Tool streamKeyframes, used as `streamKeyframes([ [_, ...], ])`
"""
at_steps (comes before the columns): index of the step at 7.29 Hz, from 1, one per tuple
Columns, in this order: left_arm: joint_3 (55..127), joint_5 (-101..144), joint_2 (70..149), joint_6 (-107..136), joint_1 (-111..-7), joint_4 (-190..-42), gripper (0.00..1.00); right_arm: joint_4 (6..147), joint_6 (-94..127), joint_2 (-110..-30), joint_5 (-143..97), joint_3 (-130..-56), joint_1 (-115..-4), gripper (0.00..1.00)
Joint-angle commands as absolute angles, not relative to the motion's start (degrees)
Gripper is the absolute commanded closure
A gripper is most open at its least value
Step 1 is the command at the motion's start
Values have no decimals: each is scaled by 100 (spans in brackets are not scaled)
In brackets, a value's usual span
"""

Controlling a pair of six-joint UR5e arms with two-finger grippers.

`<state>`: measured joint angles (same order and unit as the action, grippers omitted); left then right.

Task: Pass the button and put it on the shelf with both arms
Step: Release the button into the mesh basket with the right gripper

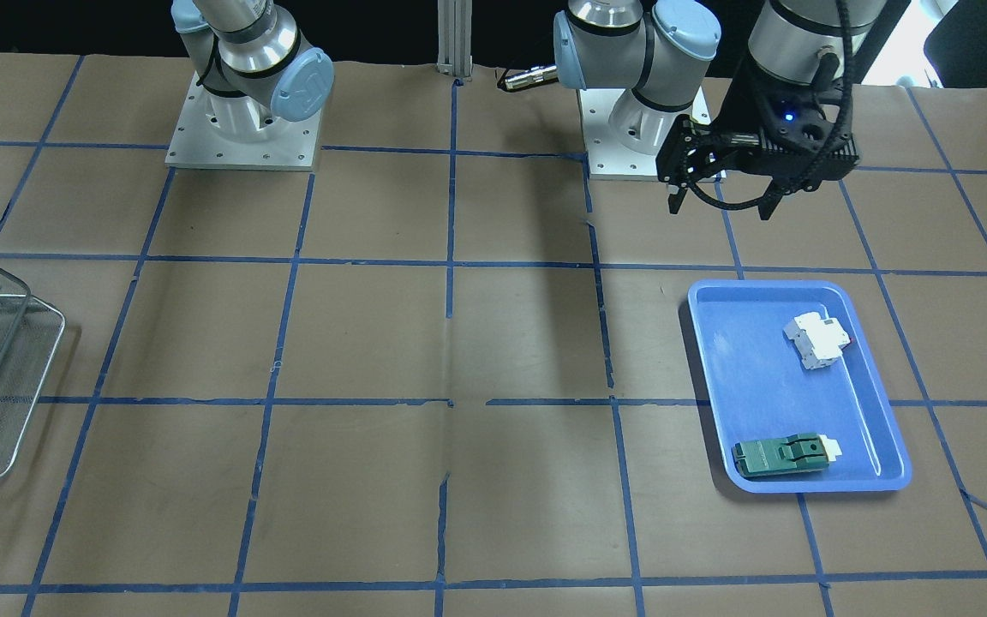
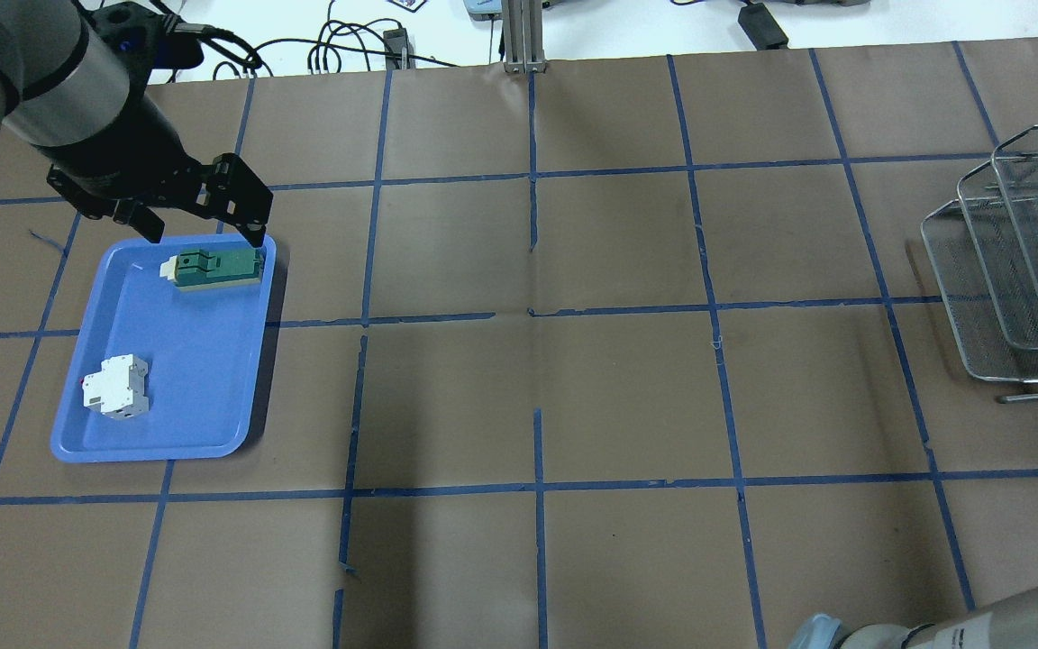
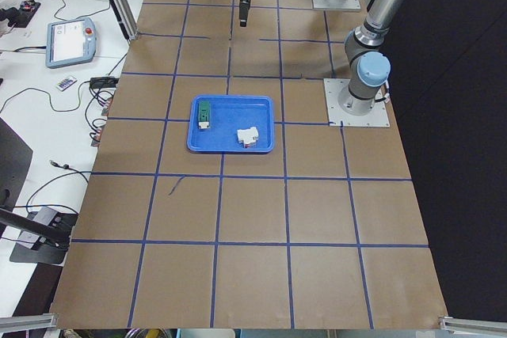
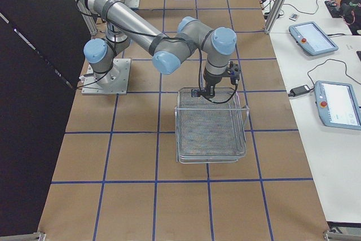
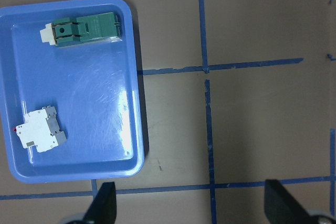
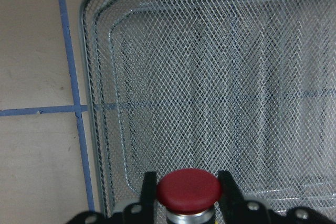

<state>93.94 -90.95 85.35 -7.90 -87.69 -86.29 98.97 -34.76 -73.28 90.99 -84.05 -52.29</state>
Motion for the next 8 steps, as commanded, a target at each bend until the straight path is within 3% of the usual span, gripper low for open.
streamKeyframes([
  [1,9038,-9036,8726,-800,-8912,-8569,0,10237,-3603,-7007,9114,-8420,-5247,80],
  [3,8947,-8931,8833,-817,-8633,-8648,0,10257,-3639,-7013,9106,-8420,-5247,4],
  [5,8886,-8885,8842,-861,-8438,-9051,0,10161,-3630,-7223,9105,-8367,-5413,0],
  [8,9000,-8886,8833,-809,-8508,-8991,0,8812,-2635,-8495,9027,-8358,-6473,0],
])
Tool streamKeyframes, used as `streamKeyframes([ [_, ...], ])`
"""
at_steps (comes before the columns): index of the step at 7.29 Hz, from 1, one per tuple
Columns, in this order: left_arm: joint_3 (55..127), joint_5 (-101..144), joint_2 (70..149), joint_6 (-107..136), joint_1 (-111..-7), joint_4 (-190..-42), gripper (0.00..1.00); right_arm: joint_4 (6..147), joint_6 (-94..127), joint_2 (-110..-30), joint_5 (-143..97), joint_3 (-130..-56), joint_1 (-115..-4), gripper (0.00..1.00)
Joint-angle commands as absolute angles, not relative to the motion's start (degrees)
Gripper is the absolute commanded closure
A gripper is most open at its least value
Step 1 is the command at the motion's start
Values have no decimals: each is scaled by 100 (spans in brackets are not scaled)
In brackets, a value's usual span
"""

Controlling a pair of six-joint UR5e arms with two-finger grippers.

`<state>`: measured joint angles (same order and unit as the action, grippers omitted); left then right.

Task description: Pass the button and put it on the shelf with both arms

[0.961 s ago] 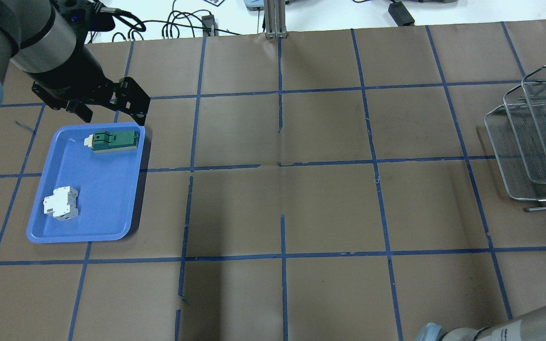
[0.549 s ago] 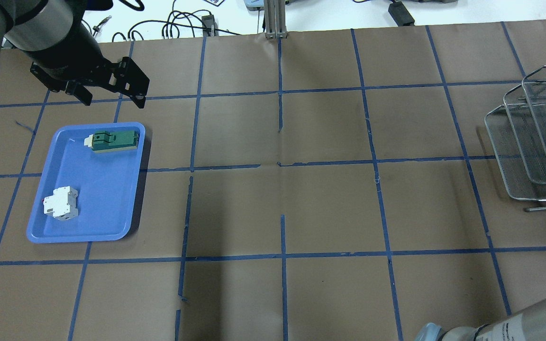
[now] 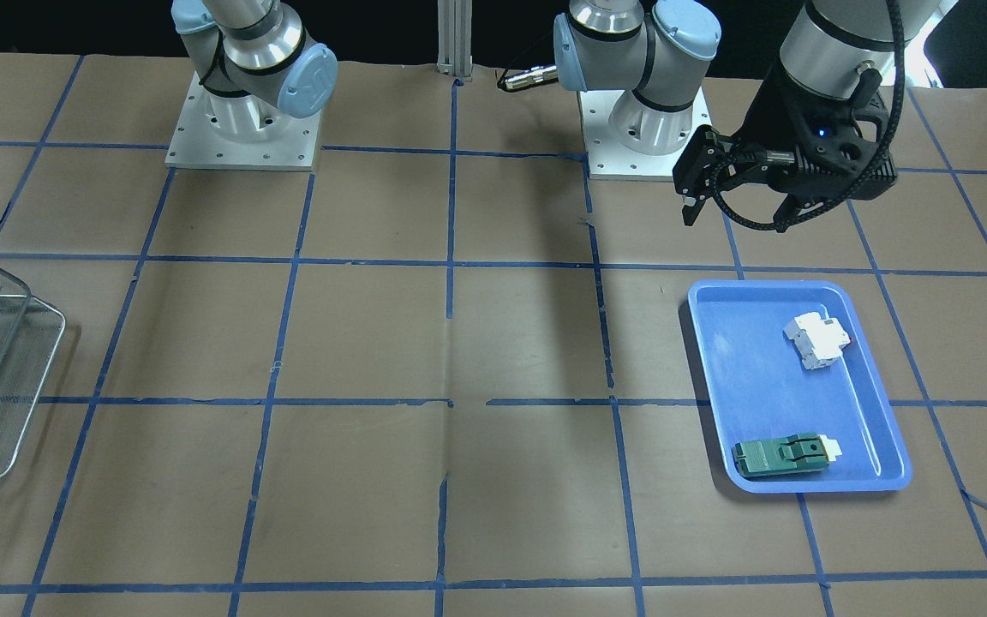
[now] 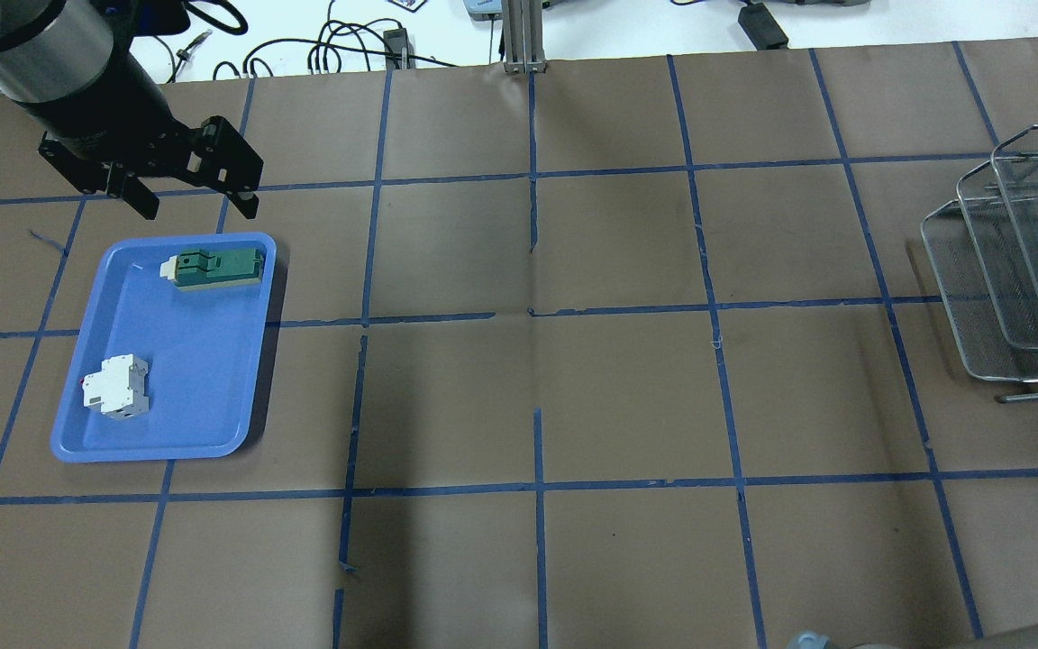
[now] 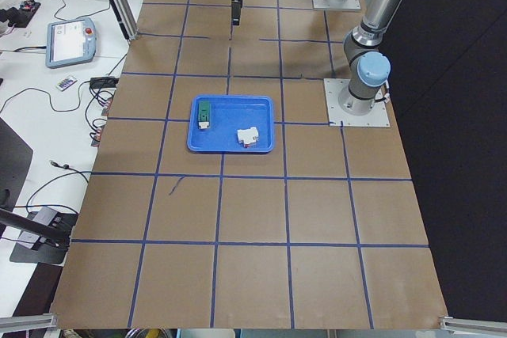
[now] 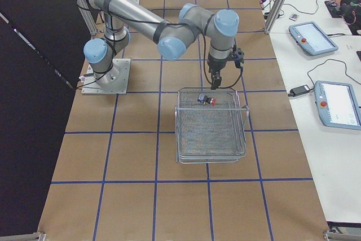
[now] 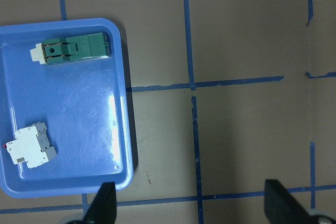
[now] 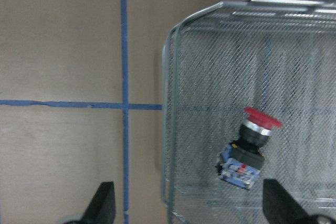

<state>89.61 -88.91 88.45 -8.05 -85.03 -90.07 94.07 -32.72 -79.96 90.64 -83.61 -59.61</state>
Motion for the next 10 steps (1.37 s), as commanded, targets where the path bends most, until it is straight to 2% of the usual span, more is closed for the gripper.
streamKeyframes([
  [1,8991,-8868,8833,-817,-8508,-8983,0,8598,-1775,-8786,9009,-8367,-7060,0],
  [3,9009,-8877,8815,-817,-8508,-8982,0,8639,0,-8982,9026,-8376,-8466,0],
  [4,9017,-8877,8807,-826,-8508,-8982,0,8640,305,-8948,9000,-8376,-8786,0],
  [10,9053,-8877,8780,-826,-8517,-8982,0,8648,527,-8903,9044,-8376,-9088,0],
])
